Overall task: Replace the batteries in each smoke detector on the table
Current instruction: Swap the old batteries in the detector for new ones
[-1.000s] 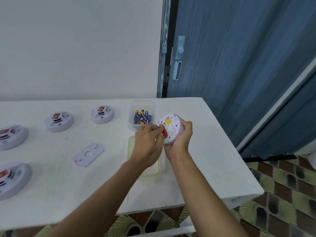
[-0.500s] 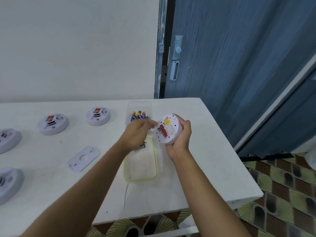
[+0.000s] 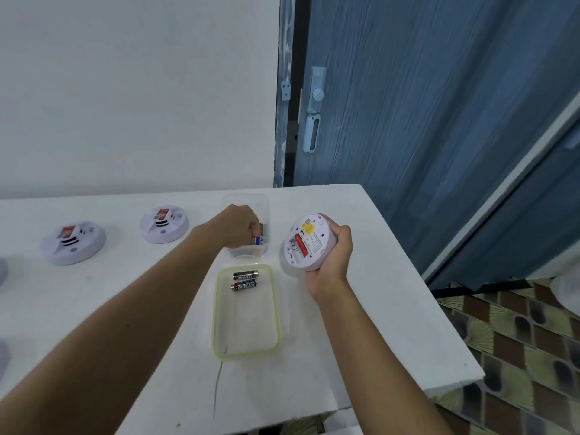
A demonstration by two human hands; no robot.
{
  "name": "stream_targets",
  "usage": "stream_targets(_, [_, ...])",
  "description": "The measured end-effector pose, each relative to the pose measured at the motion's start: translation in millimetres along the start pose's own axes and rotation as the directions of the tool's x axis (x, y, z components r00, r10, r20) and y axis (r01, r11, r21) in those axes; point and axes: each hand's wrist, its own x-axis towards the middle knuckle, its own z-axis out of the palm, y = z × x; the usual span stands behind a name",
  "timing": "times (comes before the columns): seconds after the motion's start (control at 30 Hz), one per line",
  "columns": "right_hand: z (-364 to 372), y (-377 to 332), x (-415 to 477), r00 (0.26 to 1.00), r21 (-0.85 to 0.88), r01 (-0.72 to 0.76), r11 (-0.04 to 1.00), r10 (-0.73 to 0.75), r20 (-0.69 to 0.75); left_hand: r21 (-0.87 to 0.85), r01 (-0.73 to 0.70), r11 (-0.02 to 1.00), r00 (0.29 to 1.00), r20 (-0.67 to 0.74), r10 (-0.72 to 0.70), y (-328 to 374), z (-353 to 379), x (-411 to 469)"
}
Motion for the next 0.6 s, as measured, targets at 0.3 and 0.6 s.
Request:
stream_targets(0.3, [0, -2, 12, 1.000, -0.007, -0.022, 1.000, 0.022, 0.019, -0.062, -0.015, 0.998, 1.000, -0.026, 0.013, -11, 14, 22])
stream_targets(0.6, [0, 0, 19, 0.999, -0.017, -0.036, 0.999, 0.037, 0.033, 0.058, -0.036, 0.998, 0.999, 0.025, 0.035, -14, 16, 25])
